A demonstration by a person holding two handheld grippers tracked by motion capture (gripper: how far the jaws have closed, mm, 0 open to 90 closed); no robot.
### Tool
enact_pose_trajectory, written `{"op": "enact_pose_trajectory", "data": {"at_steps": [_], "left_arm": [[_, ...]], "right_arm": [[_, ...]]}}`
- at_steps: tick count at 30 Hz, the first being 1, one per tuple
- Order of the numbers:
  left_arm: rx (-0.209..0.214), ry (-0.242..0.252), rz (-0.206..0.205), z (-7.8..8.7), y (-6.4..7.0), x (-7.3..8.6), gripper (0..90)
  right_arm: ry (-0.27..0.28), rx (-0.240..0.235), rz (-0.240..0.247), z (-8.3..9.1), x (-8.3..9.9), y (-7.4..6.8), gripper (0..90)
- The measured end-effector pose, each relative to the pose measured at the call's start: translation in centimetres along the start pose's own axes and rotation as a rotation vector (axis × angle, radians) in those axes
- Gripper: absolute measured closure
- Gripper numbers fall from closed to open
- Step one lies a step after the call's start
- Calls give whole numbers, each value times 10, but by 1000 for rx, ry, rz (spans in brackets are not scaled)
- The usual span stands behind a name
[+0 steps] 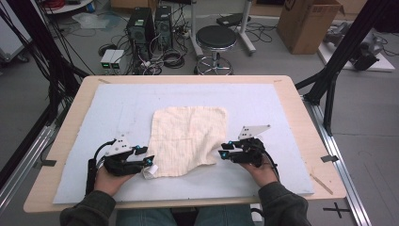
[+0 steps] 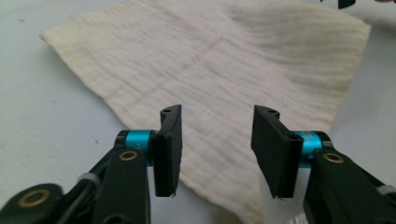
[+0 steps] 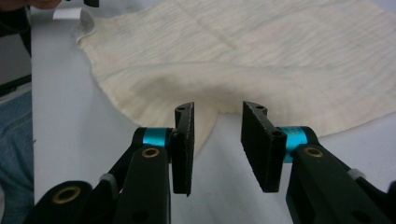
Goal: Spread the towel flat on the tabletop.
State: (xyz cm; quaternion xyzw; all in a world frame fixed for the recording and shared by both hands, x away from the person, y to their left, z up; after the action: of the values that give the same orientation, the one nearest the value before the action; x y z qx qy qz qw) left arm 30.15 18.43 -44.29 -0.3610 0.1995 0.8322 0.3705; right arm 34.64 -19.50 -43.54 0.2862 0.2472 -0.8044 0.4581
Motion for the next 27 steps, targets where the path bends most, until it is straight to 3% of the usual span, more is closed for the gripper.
{"op": "enact_pose_trajectory", "data": {"at_steps": [3, 11, 14, 18, 24, 27], "left_arm": [[49, -32, -10, -4, 2, 5, 643], [90, -114, -42, -11, 6, 12, 679], [82, -152, -69, -16, 7, 15, 690], [77, -145, -73, -16, 7, 15, 716], [54, -143, -86, -16, 8, 16, 749], [53, -142, -83, -16, 7, 16, 779]], "right_arm": [[-21, -16, 18, -6, 2, -5, 660], [-72, -62, 64, -27, -1, -14, 687], [-86, -73, 82, -33, -3, -17, 685], [-145, -56, 105, -42, -2, -20, 695], [-151, -13, 111, -43, -2, -21, 800], [-153, -14, 111, -43, -2, -21, 862]]}}
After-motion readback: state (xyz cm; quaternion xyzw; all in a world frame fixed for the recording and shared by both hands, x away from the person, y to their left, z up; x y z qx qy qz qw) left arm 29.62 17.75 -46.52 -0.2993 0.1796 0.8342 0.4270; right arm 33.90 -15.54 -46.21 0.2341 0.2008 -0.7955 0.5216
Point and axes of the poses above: each handheld gripper's, and its own axes: z roughly backward along the jaws, x roughly out of its underside, y roughly to its right, the point moved 3 cm from there along -z, roughly forward along the jaws, and after that the axes turned 11 degrees about -y, right-handed, at the moved point
